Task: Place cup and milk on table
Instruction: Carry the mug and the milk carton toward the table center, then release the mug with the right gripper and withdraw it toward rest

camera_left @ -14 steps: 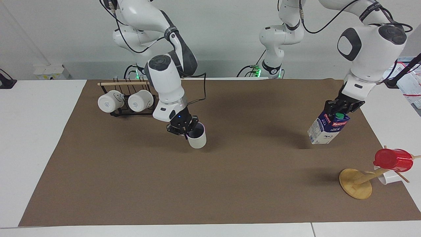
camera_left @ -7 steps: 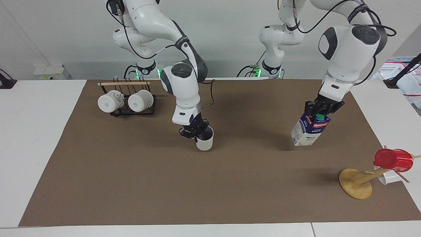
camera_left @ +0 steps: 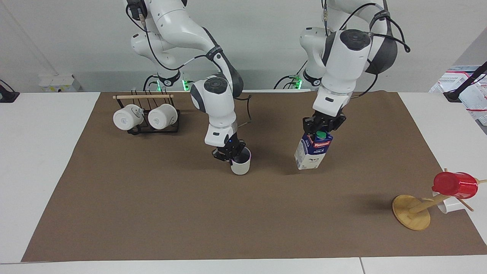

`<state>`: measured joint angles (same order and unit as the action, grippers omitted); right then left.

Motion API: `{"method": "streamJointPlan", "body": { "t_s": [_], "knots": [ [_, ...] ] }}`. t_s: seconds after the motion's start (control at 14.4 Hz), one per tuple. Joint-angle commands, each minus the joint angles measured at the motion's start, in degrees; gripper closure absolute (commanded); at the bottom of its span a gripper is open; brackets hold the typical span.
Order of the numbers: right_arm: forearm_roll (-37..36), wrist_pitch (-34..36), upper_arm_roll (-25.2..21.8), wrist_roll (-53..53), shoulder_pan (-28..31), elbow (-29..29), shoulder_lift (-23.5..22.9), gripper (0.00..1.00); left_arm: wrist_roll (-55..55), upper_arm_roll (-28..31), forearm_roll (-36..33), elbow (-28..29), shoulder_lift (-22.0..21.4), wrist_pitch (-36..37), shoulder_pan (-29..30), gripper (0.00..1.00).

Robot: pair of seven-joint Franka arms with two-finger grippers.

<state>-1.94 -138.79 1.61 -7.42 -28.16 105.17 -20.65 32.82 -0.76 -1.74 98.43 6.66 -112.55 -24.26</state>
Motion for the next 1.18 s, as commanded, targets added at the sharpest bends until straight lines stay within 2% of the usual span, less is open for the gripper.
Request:
{"method": "streamJointPlan", "body": {
  "t_s": [0.0, 0.07, 0.21, 0.55, 1.11],
  "knots": [
    [-1.31, -1.39, -0.11, -1.46, 0.21, 0.91, 0.44, 0.77, 6.18, 0.94, -0.28, -2.45, 3.7, -2.93, -4.64, 1.0],
    [-1.31, -1.39, -0.11, -1.55, 0.56, 0.91, 0.44, 0.01, 7.77, 1.02, -0.37, -3.06, 5.19, -3.11, -5.88, 1.0],
    [-1.22, -1.22, -0.55, -1.55, 0.91, 0.39, 1.14, 0.0, 9.53, 1.03, -0.46, -5.61, 7.74, -3.2, -7.11, 1.0],
    [-0.35, 4.48, -0.38, -1.46, 8.64, -1.36, 7.29, 0.0, 12.35, 1.02, -0.54, -5.44, 9.77, -7.07, -9.66, 1.0],
    [-1.14, 29.51, -0.82, -9.99, 16.72, -12.43, 11.94, 0.0, 12.09, 0.94, -3.0, -3.77, 9.87, -6.72, -11.6, 1.0]
  ]
}}
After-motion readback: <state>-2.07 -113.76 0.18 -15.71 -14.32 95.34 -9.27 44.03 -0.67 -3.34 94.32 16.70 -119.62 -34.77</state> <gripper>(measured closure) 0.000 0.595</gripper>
